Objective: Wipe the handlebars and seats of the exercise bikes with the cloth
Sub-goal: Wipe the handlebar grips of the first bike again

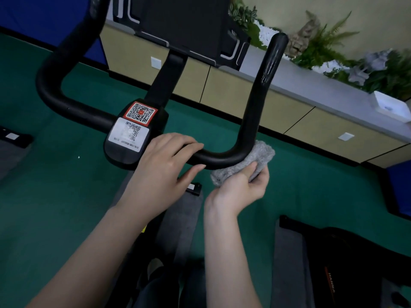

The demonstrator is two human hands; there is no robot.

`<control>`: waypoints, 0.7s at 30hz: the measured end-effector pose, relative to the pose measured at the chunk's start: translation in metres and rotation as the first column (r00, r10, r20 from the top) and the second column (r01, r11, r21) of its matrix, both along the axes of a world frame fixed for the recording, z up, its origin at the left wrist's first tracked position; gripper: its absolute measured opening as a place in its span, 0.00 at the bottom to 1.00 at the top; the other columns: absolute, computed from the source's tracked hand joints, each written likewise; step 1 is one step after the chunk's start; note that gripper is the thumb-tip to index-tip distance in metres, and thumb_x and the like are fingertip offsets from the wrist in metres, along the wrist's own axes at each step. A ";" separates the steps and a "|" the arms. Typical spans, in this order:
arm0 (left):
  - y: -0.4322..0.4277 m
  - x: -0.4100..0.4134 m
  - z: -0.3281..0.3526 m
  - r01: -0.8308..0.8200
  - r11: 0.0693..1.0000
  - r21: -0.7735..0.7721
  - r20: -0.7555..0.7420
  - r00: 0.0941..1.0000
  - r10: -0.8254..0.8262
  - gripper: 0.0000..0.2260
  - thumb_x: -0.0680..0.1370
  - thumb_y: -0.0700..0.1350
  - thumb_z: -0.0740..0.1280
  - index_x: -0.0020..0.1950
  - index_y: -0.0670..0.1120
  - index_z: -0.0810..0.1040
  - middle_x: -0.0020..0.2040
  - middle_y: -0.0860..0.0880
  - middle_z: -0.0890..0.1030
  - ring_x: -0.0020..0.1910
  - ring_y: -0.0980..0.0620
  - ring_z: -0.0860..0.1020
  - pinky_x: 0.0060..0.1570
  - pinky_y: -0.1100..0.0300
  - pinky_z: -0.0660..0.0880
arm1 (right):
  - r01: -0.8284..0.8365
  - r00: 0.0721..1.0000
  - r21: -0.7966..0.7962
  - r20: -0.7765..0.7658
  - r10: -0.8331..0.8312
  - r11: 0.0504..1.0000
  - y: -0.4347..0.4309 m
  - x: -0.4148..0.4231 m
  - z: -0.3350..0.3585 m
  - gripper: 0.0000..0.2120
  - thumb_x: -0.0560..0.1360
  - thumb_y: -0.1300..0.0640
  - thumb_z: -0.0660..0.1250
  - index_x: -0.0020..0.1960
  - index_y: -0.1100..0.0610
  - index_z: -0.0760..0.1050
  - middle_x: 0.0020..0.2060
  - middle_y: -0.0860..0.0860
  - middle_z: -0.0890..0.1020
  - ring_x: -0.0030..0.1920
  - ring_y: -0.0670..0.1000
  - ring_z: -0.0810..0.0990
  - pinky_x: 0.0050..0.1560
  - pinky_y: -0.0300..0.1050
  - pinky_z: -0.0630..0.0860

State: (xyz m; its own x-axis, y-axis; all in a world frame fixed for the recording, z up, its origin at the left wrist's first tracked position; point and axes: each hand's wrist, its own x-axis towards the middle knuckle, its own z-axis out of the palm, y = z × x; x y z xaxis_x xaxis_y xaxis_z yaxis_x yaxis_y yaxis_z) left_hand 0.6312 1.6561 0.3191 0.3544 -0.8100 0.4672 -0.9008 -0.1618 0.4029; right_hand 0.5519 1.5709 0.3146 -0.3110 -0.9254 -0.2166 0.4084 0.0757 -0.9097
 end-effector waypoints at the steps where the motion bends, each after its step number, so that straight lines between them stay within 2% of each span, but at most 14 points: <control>1: 0.000 0.000 0.000 -0.004 1.000 0.002 0.007 1.000 0.004 0.15 0.76 0.48 0.68 0.59 0.41 0.79 0.54 0.46 0.79 0.55 0.44 0.76 0.61 0.52 0.68 | -0.011 1.000 0.016 0.029 0.011 1.000 0.006 0.002 -0.002 0.11 0.81 0.65 0.57 0.60 0.64 0.74 0.51 0.57 0.81 0.48 0.49 0.81 0.50 0.40 0.78; 5: -0.002 0.000 -0.002 -0.014 1.000 0.012 0.030 0.999 0.014 0.15 0.77 0.49 0.67 0.59 0.42 0.79 0.54 0.47 0.79 0.55 0.45 0.76 0.61 0.55 0.66 | -0.121 0.989 0.121 0.100 0.110 0.985 0.035 0.003 -0.013 0.12 0.81 0.66 0.56 0.61 0.63 0.73 0.54 0.60 0.81 0.53 0.56 0.81 0.59 0.50 0.76; 8: -0.001 0.001 -0.002 -0.009 1.000 0.016 0.035 0.999 0.009 0.15 0.77 0.49 0.66 0.60 0.42 0.78 0.55 0.47 0.79 0.55 0.45 0.76 0.61 0.55 0.65 | -0.228 0.967 0.170 0.152 0.203 0.959 0.037 0.001 -0.017 0.12 0.80 0.69 0.56 0.59 0.65 0.75 0.50 0.60 0.81 0.50 0.56 0.81 0.58 0.53 0.75; 13: -0.001 0.000 -0.002 -0.008 1.000 0.021 0.023 1.000 0.007 0.15 0.78 0.49 0.66 0.60 0.42 0.78 0.55 0.47 0.79 0.56 0.46 0.76 0.62 0.55 0.66 | -0.408 0.903 0.168 0.219 0.370 0.897 0.053 -0.008 -0.018 0.11 0.81 0.67 0.57 0.59 0.64 0.76 0.51 0.59 0.83 0.54 0.55 0.82 0.59 0.48 0.77; 15: 0.000 0.000 -0.002 -0.005 1.000 0.022 0.018 1.000 0.005 0.15 0.78 0.49 0.66 0.60 0.42 0.78 0.55 0.47 0.79 0.56 0.45 0.76 0.62 0.54 0.66 | -0.479 0.863 0.155 0.261 0.432 0.864 0.053 -0.015 -0.016 0.10 0.81 0.66 0.57 0.57 0.64 0.76 0.49 0.58 0.84 0.51 0.54 0.83 0.54 0.43 0.79; 17: 0.000 0.000 -0.001 -0.001 1.000 0.023 0.013 1.000 0.000 0.16 0.78 0.49 0.66 0.61 0.41 0.78 0.55 0.46 0.79 0.56 0.45 0.76 0.61 0.54 0.67 | -0.444 0.876 0.153 0.281 0.392 0.883 0.035 -0.023 -0.013 0.09 0.81 0.66 0.58 0.54 0.66 0.76 0.44 0.58 0.82 0.44 0.53 0.81 0.48 0.44 0.78; 19: 0.000 -0.001 -0.001 -0.015 1.000 0.020 0.011 1.000 0.015 0.16 0.78 0.50 0.65 0.60 0.41 0.78 0.55 0.46 0.79 0.56 0.44 0.76 0.61 0.53 0.67 | -0.379 0.904 0.173 0.280 0.324 0.909 0.016 -0.027 -0.010 0.10 0.80 0.67 0.58 0.57 0.69 0.75 0.45 0.59 0.80 0.45 0.56 0.77 0.52 0.51 0.74; 21: -0.003 -0.005 -0.001 -0.049 0.999 0.007 0.015 0.999 0.049 0.16 0.78 0.51 0.65 0.58 0.41 0.79 0.53 0.46 0.79 0.54 0.44 0.76 0.59 0.51 0.68 | -0.376 0.910 0.173 0.251 0.329 0.910 0.013 -0.028 -0.008 0.11 0.81 0.67 0.57 0.59 0.70 0.74 0.45 0.59 0.80 0.46 0.55 0.77 0.54 0.50 0.73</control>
